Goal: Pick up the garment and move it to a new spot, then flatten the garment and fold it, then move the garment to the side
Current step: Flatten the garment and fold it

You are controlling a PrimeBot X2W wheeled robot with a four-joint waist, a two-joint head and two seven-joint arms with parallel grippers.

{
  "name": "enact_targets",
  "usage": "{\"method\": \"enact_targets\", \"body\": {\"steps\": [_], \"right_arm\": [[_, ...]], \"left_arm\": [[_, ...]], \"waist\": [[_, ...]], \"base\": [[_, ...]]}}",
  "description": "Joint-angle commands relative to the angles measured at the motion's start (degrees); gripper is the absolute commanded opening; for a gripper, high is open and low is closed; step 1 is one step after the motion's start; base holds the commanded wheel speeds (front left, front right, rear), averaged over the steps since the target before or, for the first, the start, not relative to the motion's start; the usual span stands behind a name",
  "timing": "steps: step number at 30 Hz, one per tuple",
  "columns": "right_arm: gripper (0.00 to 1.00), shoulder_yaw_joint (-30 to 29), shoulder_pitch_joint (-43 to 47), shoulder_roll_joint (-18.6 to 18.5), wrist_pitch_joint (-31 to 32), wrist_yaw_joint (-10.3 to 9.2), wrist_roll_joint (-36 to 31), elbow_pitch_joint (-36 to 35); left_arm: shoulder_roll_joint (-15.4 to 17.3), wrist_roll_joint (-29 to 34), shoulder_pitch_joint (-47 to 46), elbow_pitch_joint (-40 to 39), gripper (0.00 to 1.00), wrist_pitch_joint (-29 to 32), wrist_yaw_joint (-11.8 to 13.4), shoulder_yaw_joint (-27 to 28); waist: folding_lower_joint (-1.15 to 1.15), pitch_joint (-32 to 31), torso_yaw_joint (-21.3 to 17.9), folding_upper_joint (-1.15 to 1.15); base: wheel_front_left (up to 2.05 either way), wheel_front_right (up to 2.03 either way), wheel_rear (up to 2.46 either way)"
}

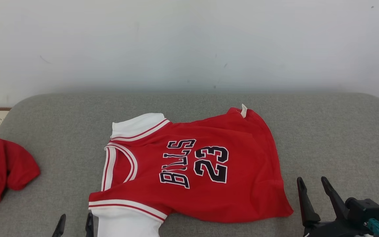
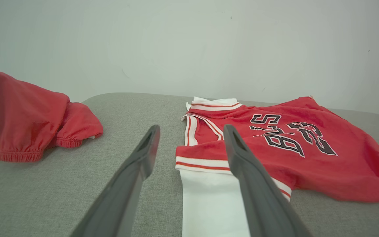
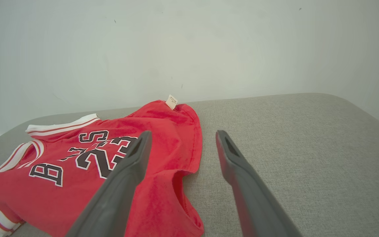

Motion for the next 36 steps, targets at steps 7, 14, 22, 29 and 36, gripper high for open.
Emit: {"method": "enact_targets", "body": {"steps": [7,14,22,29,36], "right_arm": [[1.00,0.14,0.14,-0.22,0.01,-0.03,0.37,0.19],[1.00,0.02,0.18,-0.11,0.24,-0.03,0.35,0.25],[1.00,0.77,0.55,-0.40,1.21,-0.04,1.44,1.99],[1.00,2.79,0.79,-2.32,2.81,-0.04,3.93,5.80],[1.00,5.83,0.21,-4.51,4.11,-0.04,5.68,11.96]], "left_arm": [[0.54,-0.56,0.67,0.03,1.00,-0.13,0.45,-0.26],[0.71,-0.89,0.40,0.33,1.00,-0.25,0.60,-0.46],[0.24,-2.53,0.89,1.36,1.00,0.03,-0.08,-0.92],[-0.38,-5.62,1.65,5.55,1.00,0.28,-1.85,-1.99],[-1.31,-8.74,0.32,11.97,1.00,-0.12,-3.02,-2.69]], "waist": [[0.00,-0.08,0.09,0.00],[0.00,0.09,0.22,0.00],[0.00,0.23,0.12,0.00],[0.00,0.97,0.34,0.00],[0.00,1.66,0.63,0.00]], "base": [[0.00,0.00,0.00],[0.00,0.00,0.00],[0.00,0.00,0.00],[0.00,0.00,0.00],[0.00,0.00,0.00]]}}
